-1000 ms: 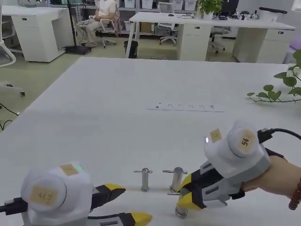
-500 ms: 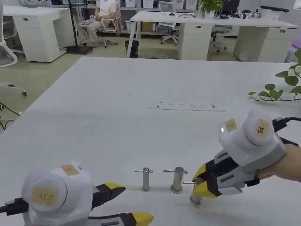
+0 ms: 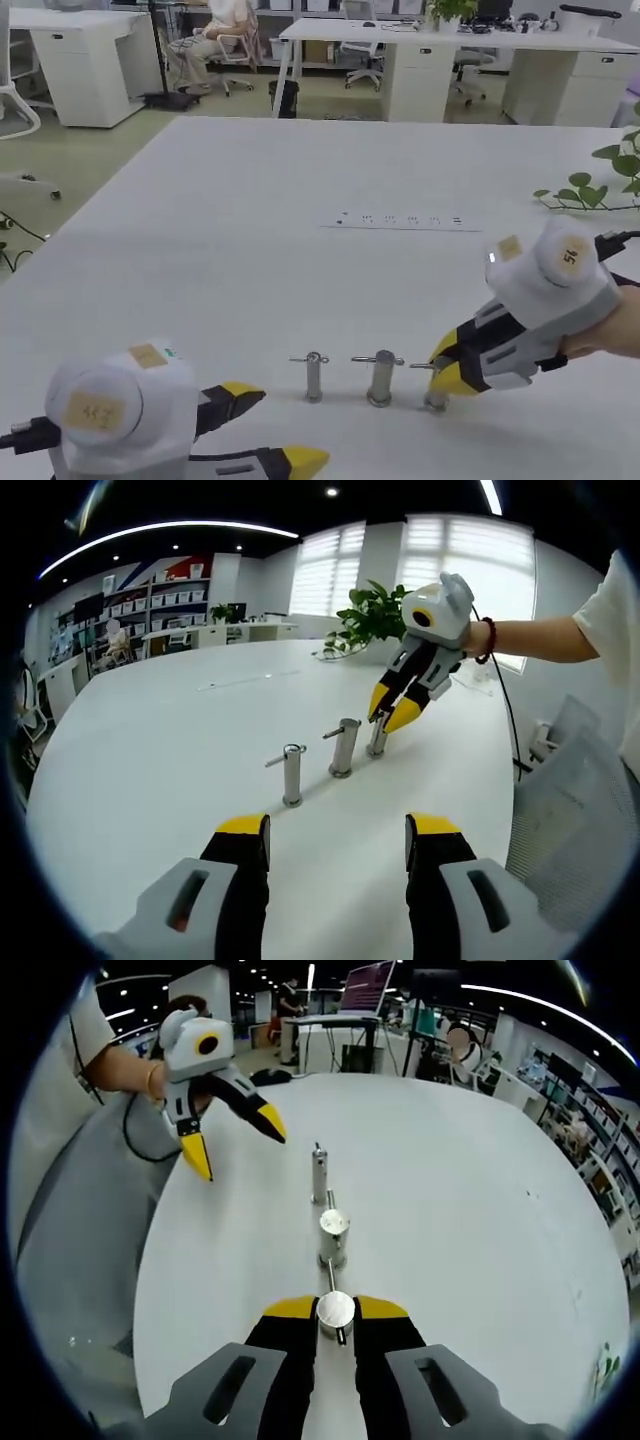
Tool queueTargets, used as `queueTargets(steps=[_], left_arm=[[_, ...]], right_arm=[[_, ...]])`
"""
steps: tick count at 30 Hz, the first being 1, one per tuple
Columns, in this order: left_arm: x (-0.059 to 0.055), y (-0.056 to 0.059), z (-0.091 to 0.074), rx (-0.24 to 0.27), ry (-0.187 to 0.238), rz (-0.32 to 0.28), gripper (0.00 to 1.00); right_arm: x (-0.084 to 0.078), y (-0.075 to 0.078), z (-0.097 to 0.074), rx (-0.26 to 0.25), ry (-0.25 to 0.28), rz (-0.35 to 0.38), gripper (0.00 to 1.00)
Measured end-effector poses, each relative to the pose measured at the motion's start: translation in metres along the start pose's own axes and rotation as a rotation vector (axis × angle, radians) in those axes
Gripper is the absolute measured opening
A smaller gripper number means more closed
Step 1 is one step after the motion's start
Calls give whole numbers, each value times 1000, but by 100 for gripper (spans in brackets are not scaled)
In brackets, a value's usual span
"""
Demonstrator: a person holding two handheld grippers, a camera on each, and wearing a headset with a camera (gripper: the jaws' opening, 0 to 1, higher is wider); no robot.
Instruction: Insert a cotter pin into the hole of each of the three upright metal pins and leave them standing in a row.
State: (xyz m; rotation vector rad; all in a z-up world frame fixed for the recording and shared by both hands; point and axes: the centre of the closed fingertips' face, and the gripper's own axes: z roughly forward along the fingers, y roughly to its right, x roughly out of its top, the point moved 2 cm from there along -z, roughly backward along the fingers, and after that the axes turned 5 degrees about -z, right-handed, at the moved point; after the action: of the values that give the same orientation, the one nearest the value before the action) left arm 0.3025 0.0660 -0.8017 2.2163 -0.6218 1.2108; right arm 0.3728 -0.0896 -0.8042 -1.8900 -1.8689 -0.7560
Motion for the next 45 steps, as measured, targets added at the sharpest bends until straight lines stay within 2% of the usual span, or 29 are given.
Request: queueTargets(steps=[8, 12, 23, 28, 31, 33, 34, 36, 42, 45], left_arm=[[0, 0, 0, -2, 1, 0, 54], [0, 0, 0, -2, -2, 0, 54], [0, -1, 0, -3, -2, 4, 54], [2, -1, 0, 3, 0, 6, 55], [3, -3, -1, 8, 6, 4, 56], [5, -3, -1, 8, 14, 0, 57], [6, -3, -2, 11, 18, 0, 58], [9, -5, -2, 18, 25, 0, 61], [18, -4, -5, 34, 36, 7, 63], [21, -2, -9, 39, 41, 4, 64]], right_arm=[[-9, 7, 1, 0, -7, 12, 14], [-8, 8, 0, 11, 11, 30, 14], [-5, 1, -1, 42, 39, 50, 15], [-12, -3, 4, 45, 17, 63, 19], [-10, -3, 3, 32, 48, 95, 21], [-9, -2, 2, 2, 59, 152, 25], [-6, -2, 0, -13, 83, 182, 28], [-3, -1, -4, -49, 109, 202, 33], [-4, -7, -18, -119, 119, 328, 45], [-5, -10, -24, -153, 117, 353, 47]])
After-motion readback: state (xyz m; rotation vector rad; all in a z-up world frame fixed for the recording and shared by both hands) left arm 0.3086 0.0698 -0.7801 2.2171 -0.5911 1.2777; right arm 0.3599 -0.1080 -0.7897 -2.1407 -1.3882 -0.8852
